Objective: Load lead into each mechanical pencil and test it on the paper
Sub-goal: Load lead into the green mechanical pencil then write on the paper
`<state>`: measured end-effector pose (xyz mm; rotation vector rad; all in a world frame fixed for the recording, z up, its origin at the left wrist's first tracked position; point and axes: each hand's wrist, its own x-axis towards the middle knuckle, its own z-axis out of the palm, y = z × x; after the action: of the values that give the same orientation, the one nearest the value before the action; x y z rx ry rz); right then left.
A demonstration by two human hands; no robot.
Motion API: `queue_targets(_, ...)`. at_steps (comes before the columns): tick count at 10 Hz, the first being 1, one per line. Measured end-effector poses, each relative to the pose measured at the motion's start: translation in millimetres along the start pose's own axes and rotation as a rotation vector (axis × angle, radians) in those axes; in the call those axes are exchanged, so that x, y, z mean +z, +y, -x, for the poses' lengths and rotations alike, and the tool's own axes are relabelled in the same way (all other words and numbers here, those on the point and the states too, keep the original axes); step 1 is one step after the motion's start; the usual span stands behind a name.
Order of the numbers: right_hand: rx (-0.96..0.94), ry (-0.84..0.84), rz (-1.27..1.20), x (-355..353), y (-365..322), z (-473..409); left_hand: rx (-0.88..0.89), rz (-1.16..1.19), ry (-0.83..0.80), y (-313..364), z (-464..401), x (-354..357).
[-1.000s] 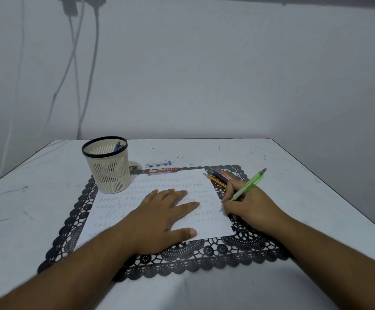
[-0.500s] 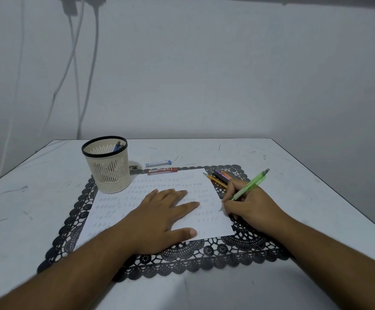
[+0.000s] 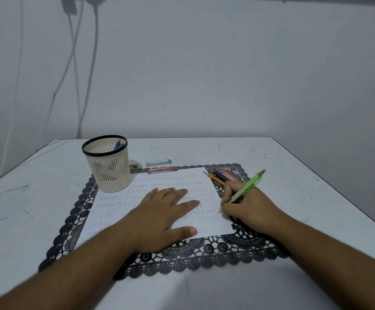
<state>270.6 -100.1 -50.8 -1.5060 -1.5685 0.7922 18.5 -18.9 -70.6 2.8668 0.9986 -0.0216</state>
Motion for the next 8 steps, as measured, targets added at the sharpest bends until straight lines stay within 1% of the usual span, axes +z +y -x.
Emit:
queue_targets(2, -0.004, -0.014, -0.019, 1.2, 0.0, -0.4, 0.001, -0.001, 0.003, -1.2, -1.0, 0.3)
queue_targets(3, -0.002, 0.013, -0.021, 0.4, 0.8, -1.7, 0.0, 0.005, 0.002, -0.9, -0.9, 0.1)
queue_targets(4, -0.006, -0.002, 0.005, 1.0, 0.0, -0.9, 0.001, 0.012, 0.007, -1.1, -1.0, 0.2)
queue_targets(6, -0.02, 0.024, -0.04, -5.9, -1.4, 1.3, 0.001, 0.006, 0.01, -2.2, -1.9, -0.3)
queue_targets(7, -0.006, -0.001, 0.022, -3.5, 1.5, 1.2, 0.002, 0.002, 0.003, -1.8, -1.0, 1.4)
queue_targets(8, 0.006, 0.024, 0.017, -3.8, 1.4, 0.4, 0.002, 0.004, 0.007, -1.5, -1.1, 1.1)
